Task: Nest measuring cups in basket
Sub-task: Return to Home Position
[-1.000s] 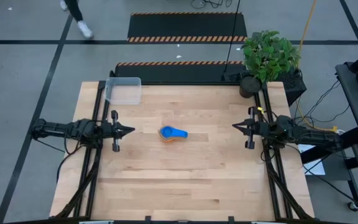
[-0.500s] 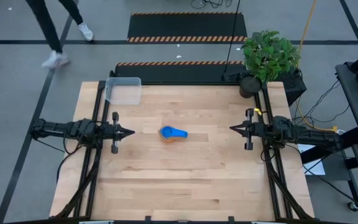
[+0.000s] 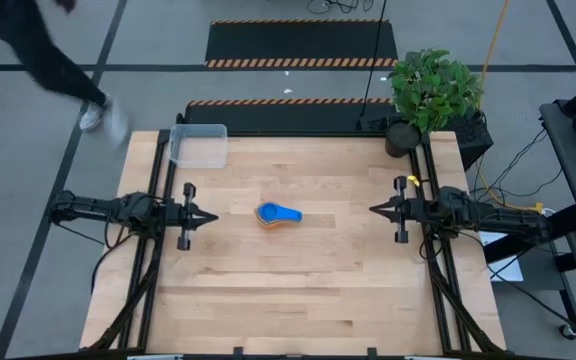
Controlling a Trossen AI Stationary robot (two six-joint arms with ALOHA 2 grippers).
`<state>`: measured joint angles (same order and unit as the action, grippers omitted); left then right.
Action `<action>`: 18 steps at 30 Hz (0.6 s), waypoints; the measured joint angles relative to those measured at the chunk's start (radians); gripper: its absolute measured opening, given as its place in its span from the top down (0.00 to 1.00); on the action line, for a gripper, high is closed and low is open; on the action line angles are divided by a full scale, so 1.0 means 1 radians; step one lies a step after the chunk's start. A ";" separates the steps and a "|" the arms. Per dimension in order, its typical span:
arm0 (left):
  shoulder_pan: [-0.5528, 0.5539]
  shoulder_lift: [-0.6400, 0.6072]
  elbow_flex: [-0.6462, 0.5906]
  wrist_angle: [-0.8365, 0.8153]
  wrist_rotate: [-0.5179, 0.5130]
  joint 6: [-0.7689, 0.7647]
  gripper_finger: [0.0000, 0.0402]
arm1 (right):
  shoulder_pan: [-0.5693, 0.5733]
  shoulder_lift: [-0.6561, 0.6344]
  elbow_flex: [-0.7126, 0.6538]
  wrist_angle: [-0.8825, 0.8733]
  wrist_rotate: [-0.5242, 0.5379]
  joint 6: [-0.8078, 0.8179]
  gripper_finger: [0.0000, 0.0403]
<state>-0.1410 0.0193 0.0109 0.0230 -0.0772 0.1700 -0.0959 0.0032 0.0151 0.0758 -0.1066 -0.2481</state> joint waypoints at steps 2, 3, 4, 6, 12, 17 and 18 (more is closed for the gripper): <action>0.000 0.000 0.000 -0.001 0.002 -0.007 0.98 | 0.000 0.000 0.000 -0.009 0.000 0.001 1.00; 0.000 0.000 0.000 -0.001 0.002 -0.006 0.98 | 0.000 0.000 0.000 -0.016 0.000 0.006 1.00; 0.001 0.000 0.000 -0.002 0.002 0.002 0.98 | 0.000 0.000 0.000 -0.021 0.000 0.016 1.00; 0.002 0.009 0.000 -0.002 0.001 0.022 0.98 | 0.000 0.000 0.000 -0.027 0.001 0.029 1.00; 0.002 0.046 0.000 -0.002 -0.001 -0.011 0.98 | 0.000 0.000 0.000 -0.035 0.006 0.048 1.00; 0.002 0.055 0.000 -0.002 -0.002 -0.015 0.92 | 0.000 0.000 0.000 -0.039 0.006 0.036 1.00; 0.002 0.055 0.000 -0.002 -0.002 -0.015 0.92 | 0.000 0.000 0.000 -0.039 0.007 0.027 1.00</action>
<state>-0.1390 0.0738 0.0113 0.0212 -0.0788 0.1555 -0.0960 0.0032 0.0151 0.0364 -0.0996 -0.2207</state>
